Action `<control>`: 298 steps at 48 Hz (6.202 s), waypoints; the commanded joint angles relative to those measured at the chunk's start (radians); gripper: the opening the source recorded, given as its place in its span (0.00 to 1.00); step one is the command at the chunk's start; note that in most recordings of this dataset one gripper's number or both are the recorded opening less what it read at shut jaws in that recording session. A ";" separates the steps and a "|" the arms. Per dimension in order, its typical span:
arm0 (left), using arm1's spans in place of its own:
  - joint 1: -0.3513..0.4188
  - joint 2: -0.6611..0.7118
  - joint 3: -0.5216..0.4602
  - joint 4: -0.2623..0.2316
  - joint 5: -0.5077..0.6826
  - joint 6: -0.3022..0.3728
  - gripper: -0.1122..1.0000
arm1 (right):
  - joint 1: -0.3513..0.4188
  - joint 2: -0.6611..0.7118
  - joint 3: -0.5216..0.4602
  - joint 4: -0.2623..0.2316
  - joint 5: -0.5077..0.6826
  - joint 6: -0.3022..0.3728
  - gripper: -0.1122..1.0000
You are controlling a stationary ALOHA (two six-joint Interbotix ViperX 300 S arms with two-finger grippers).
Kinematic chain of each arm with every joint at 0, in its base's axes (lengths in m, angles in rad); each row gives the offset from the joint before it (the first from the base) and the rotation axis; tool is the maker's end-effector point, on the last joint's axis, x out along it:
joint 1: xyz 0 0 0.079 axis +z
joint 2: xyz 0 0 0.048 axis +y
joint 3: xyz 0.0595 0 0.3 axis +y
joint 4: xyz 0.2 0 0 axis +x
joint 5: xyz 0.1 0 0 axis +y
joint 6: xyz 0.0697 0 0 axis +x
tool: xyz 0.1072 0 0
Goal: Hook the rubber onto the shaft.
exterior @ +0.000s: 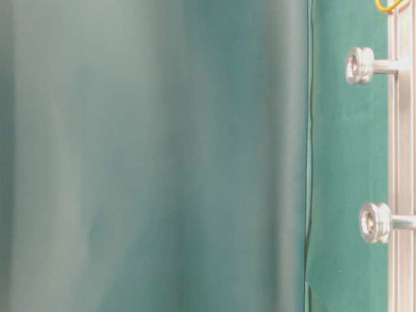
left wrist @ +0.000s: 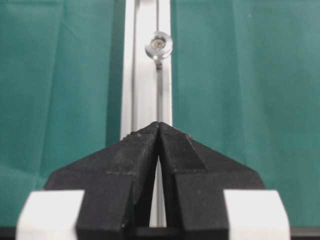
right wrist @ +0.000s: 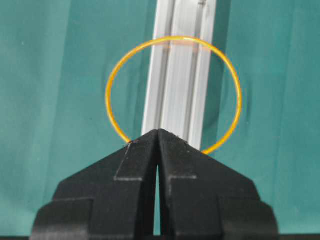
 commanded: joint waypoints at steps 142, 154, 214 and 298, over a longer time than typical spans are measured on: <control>-0.012 0.009 -0.044 0.002 -0.005 -0.003 0.10 | 0.000 0.230 -0.173 -0.057 0.370 0.127 0.98; -0.012 0.009 -0.044 0.002 -0.005 -0.003 0.10 | 0.000 0.336 -0.241 -0.055 0.310 0.127 0.98; -0.012 0.009 -0.044 0.002 -0.005 -0.003 0.10 | 0.000 0.491 -0.339 -0.052 0.227 0.127 0.98; -0.014 0.009 -0.043 0.002 -0.017 -0.003 0.10 | 0.133 0.669 -0.003 0.084 -0.330 0.201 0.98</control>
